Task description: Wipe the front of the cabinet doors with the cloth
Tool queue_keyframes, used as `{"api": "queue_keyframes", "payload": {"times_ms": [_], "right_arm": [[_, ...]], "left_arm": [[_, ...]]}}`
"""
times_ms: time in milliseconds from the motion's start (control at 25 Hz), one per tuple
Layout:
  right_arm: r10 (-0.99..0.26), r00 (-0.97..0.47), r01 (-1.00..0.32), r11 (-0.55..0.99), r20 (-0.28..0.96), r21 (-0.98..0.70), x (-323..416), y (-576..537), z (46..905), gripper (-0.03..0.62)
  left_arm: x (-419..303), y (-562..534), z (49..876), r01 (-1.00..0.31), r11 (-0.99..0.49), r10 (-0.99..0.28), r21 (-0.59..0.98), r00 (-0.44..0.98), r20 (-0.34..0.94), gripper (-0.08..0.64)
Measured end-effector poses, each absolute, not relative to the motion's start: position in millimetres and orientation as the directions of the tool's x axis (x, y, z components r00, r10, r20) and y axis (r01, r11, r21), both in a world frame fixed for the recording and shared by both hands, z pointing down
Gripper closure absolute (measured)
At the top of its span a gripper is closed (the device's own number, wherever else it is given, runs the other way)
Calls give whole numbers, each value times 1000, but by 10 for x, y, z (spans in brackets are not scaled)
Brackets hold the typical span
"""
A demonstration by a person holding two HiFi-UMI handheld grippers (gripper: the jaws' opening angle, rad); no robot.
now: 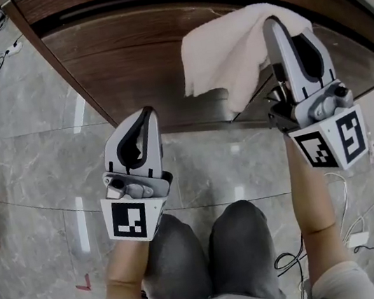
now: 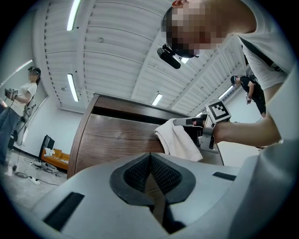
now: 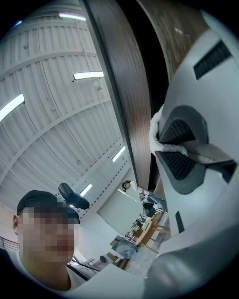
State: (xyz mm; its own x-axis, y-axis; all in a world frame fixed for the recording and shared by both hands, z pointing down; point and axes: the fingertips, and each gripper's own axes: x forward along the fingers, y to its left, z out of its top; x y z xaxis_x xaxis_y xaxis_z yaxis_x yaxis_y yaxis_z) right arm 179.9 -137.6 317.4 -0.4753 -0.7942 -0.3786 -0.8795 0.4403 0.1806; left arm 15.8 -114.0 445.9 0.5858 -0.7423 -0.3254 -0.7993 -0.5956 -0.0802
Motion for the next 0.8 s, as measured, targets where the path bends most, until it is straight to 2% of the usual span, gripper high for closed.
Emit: {"api": "queue_keyframes", "payload": {"times_ms": [520,800], "right_arm": [[-842,-381,-925,339,-383,174,2451,-1347,3281,540],[-844,-383,-924,348,-376,160,2271,-1195,3523,540]], "left_arm": [[234,-1118,4427,-807,-582,-752,-104,582,-309,543],[-11,-1048,4565,-823,-557,-770,-110,562,-303,543]]}}
